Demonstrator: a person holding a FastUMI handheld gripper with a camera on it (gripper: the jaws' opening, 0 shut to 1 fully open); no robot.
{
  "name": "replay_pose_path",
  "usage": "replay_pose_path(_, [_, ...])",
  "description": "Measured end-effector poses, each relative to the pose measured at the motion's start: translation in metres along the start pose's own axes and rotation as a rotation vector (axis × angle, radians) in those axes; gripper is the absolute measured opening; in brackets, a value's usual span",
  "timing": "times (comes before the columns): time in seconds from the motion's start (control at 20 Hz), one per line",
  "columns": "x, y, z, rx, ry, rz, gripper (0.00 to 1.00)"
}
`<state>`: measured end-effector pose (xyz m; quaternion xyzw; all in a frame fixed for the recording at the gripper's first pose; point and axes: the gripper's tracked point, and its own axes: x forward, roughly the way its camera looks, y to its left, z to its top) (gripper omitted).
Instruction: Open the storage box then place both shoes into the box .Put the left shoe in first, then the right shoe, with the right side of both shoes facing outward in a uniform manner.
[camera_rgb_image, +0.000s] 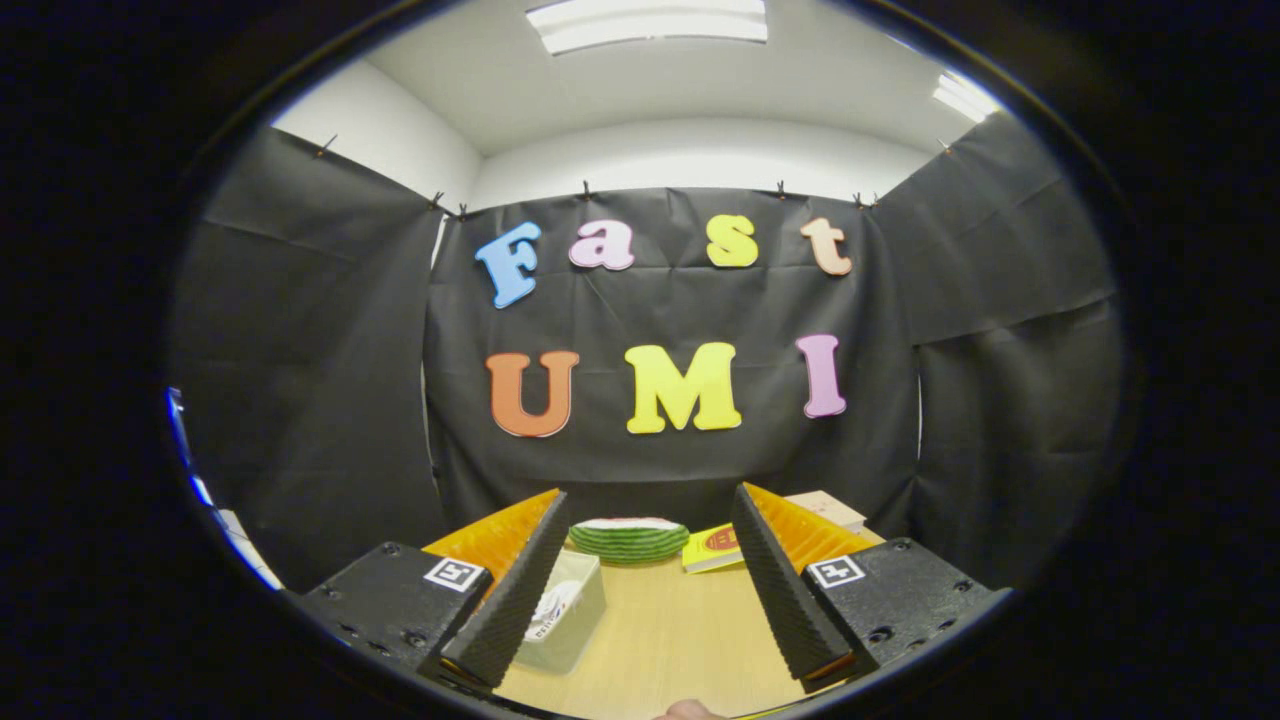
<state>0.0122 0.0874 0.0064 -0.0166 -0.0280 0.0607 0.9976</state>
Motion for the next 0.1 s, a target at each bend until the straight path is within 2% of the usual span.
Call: replay_pose_path(0.1, [-0.0014, 0.0033, -0.0045, 0.000, 0.012, 0.013, 1.00])
